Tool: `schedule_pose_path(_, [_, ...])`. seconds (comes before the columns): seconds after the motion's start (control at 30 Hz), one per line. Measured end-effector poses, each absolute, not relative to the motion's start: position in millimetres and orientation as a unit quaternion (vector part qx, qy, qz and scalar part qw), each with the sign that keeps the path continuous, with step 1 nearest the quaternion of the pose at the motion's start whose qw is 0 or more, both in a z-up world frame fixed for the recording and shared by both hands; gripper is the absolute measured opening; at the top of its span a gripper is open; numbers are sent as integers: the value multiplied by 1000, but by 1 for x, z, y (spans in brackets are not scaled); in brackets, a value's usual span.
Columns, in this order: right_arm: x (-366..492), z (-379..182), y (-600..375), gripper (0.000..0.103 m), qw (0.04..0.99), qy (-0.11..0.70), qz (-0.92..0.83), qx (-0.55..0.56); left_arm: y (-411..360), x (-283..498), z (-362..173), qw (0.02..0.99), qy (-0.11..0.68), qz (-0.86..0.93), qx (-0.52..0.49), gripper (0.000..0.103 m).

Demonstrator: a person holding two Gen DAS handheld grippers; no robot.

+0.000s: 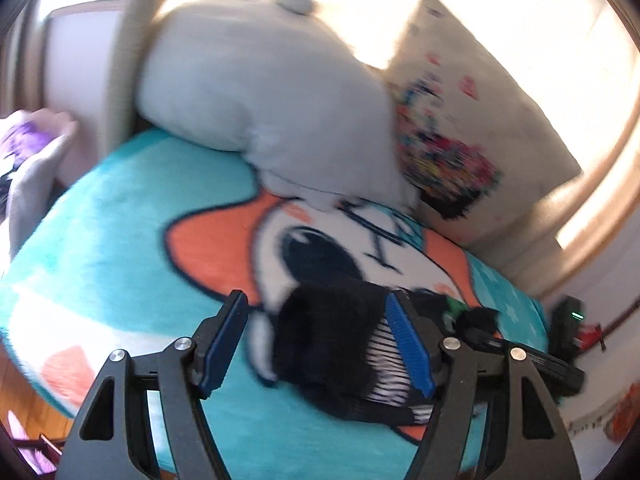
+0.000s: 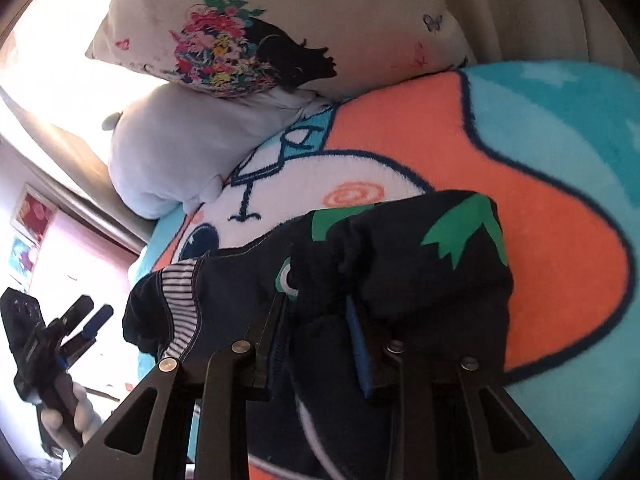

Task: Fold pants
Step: 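Grasp the folded pants with the left gripper while the right gripper releases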

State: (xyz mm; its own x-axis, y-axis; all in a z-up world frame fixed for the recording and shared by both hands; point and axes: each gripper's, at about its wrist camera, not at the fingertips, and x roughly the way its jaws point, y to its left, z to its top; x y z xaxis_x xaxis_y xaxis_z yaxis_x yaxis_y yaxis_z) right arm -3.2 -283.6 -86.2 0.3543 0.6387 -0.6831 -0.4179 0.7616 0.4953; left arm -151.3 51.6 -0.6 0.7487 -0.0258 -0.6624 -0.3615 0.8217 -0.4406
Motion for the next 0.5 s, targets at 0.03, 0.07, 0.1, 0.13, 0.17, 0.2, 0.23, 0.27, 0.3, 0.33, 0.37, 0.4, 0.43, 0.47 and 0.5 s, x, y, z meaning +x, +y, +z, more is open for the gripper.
schedule_pose_path(0.03, [-10, -76, -282, 36, 823, 457, 322, 105, 62, -154, -5, 886, 343, 106, -294, 70])
schedule_pose_path(0.07, [-16, -65, -279, 44, 831, 445, 323, 88, 72, -156, -11, 880, 343, 116, -308, 70])
schedule_pose_path(0.1, [-27, -51, -272, 50, 839, 429, 327, 64, 81, -159, -16, 874, 343, 125, -321, 70])
schedule_pose_path(0.13, [-32, -42, -268, 59, 843, 420, 333, 50, 87, -162, -20, 870, 343, 131, -330, 70])
schedule_pose_path(0.17, [-41, -32, -256, 66, 844, 410, 345, 34, 91, -164, -23, 867, 343, 136, -334, 70])
schedule_pose_path(0.2, [-48, -25, -242, 68, 839, 405, 363, 17, 94, -166, -26, 867, 341, 137, -336, 70])
schedule_pose_path(0.23, [-53, -23, -228, 70, 833, 405, 378, 2, 96, -167, -27, 868, 340, 135, -337, 70])
schedule_pose_path(0.27, [-58, -22, -209, 71, 822, 409, 396, -17, 98, -168, -28, 868, 339, 133, -337, 70])
schedule_pose_path(0.3, [-61, -23, -189, 71, 809, 418, 412, -32, 99, -169, -29, 869, 338, 130, -338, 70])
schedule_pose_path(0.33, [-63, -26, -173, 71, 799, 428, 420, -41, 101, -171, -30, 869, 336, 126, -341, 70])
schedule_pose_path(0.37, [-63, -30, -155, 71, 785, 443, 430, -48, 103, -173, -31, 869, 333, 124, -344, 70])
schedule_pose_path(0.4, [-61, -35, -133, 71, 767, 463, 441, -54, 107, -177, -33, 868, 330, 126, -347, 70])
schedule_pose_path(0.43, [-61, -39, -117, 71, 759, 473, 444, -60, 110, -180, -33, 868, 328, 128, -350, 70])
schedule_pose_path(0.47, [-60, -43, -99, 71, 752, 483, 443, -72, 112, -183, -34, 867, 325, 129, -354, 70])
schedule_pose_path(0.5, [-57, -50, -78, 72, 747, 493, 435, -96, 118, -188, -35, 866, 321, 130, -360, 70])
